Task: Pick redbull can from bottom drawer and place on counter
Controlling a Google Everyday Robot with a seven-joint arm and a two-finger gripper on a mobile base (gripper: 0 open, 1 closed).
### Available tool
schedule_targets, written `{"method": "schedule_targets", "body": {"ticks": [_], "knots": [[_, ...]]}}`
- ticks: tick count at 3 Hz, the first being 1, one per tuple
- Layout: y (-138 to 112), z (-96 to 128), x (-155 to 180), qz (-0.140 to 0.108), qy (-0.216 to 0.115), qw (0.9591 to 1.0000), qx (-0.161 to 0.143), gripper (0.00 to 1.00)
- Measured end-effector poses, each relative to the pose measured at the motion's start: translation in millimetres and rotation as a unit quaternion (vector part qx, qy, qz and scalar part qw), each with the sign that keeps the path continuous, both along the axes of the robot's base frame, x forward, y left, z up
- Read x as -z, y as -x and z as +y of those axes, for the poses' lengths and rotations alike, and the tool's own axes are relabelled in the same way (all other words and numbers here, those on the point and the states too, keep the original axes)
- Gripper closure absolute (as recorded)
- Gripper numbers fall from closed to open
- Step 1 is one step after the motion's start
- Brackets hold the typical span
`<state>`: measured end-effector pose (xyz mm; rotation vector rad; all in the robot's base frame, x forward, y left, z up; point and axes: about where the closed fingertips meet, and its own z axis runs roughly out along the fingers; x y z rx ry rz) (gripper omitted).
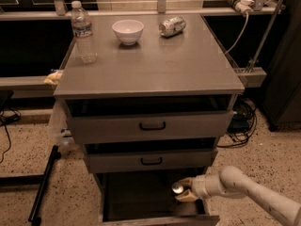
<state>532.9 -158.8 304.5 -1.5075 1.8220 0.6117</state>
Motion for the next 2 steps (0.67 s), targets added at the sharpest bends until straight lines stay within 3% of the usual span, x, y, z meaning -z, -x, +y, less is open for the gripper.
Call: {"method": "schedule_targets", "body": {"ticks": [1,2], "knots": [[-0.1,20.3,-78.2,-0.024,0.018,0.9995,-0.008,1.00],[-11.6,14.6,-124.6,-0.053,0.041,0.9977,-0.016,1.00]]}}
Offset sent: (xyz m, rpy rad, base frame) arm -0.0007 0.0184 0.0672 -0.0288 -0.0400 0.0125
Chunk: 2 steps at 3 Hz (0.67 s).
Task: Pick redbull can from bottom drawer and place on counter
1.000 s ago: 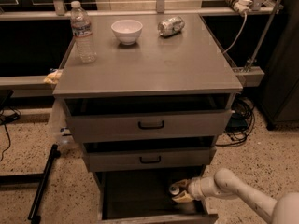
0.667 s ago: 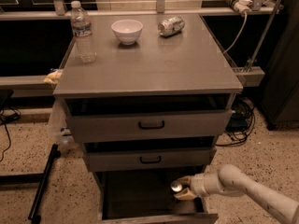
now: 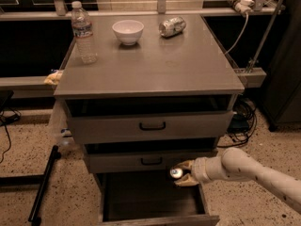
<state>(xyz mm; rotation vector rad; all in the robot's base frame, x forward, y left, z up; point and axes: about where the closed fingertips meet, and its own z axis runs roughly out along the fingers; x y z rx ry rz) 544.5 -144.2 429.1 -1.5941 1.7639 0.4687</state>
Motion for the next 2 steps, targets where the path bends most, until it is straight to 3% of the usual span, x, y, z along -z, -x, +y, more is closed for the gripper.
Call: {"method": "schedule_targets", "body": {"ticks": [1,2], "knots": [[2.3,2.7,-0.5,0.003,-0.004,1.0000,-0.003,1.00],[12.2,7.2,-45.7,-0.005,-0.006,1.0000,-0.001,1.00]]}}
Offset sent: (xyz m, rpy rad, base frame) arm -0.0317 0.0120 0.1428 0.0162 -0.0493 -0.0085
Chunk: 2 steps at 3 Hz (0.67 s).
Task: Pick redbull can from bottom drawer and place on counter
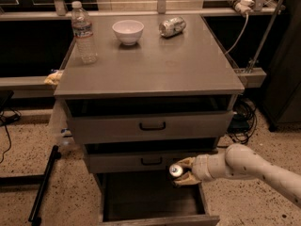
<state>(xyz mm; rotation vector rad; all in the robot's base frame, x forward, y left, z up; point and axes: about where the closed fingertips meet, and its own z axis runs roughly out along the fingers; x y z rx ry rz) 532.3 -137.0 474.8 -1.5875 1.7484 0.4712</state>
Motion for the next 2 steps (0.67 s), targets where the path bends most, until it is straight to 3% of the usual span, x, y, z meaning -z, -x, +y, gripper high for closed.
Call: {"method": "schedule_targets", "body": {"ticks": [1,2], "knots": [[25.9,10.8,-82.9,-0.010,-0.001,0.9999,0.013,1.00],[54.1,23.8,-157.0,-0.003,0.006,0.9991,0.041,1.00]]}}
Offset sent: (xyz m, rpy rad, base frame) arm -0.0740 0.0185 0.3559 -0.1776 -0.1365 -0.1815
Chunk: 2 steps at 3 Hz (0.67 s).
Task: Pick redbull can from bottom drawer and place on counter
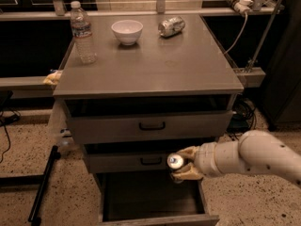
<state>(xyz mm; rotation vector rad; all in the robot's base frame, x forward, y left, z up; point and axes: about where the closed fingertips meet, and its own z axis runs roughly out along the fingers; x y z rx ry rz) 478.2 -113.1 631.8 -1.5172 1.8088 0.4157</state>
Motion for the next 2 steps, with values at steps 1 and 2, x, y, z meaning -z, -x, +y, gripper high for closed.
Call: {"method": "schedule_targets", "body": {"ticks": [1,2], "knots": [[-3.8,-1.9,-33.9,-0.023,0.024,0.9994,0.007,1.00],[-3.8,-1.9,-34.1,-0.023,0.023,0.9994,0.007,1.00]]}}
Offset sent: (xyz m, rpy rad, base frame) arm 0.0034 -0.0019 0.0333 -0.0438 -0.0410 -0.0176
